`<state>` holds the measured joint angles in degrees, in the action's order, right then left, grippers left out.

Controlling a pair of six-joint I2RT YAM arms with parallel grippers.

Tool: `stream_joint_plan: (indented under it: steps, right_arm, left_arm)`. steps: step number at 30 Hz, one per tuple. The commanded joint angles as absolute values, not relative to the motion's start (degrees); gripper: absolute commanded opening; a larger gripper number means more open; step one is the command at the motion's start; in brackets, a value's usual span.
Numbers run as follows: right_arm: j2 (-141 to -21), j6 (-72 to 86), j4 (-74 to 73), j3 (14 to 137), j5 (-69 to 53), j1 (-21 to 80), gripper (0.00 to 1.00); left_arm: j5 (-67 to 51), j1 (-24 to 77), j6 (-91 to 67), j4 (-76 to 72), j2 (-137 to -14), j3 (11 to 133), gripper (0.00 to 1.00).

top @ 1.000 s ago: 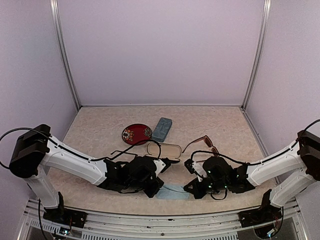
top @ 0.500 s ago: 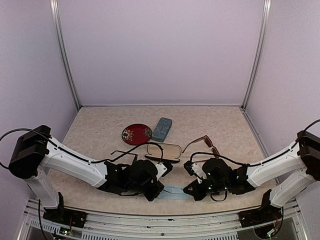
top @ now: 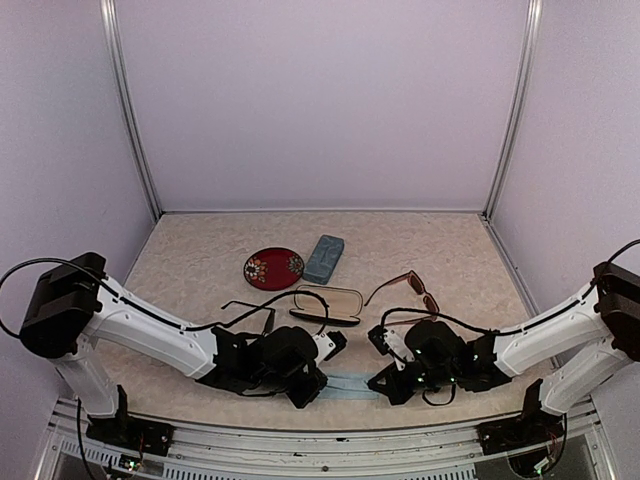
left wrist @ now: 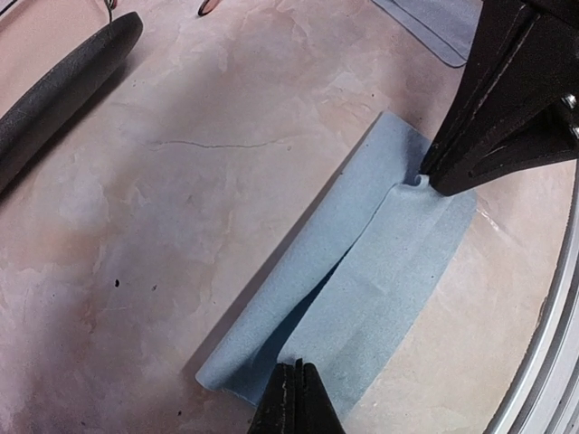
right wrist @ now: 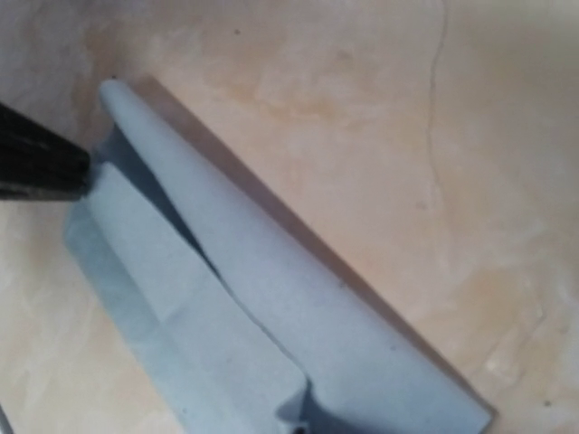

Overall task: Organize the sunglasses
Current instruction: Fold the glasses cleaning cloth at the center of the board.

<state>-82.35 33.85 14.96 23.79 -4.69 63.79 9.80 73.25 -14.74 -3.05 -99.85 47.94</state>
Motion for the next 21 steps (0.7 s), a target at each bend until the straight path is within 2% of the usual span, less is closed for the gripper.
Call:
stream_joint_plan:
  steps: [1,11,21]
  right_arm:
    - [-82.5,34.5,16.2,22.8,-4.0,64.8,0.03]
    - [-82.2,35.2,16.9,22.2,-3.9,66.0,0.08]
    - [-81.0,35.9,17.4,21.2,-3.6,67.7,0.16]
  left_arm:
    - [11.3,74.0,-15.2,-2.0,-100.5,48.2,0.04]
    - [11.8,75.5,-16.7,-1.8,-99.3,46.9,0.15]
    - [12.7,77.6,-17.9,-0.8,-98.7,46.2,0.18]
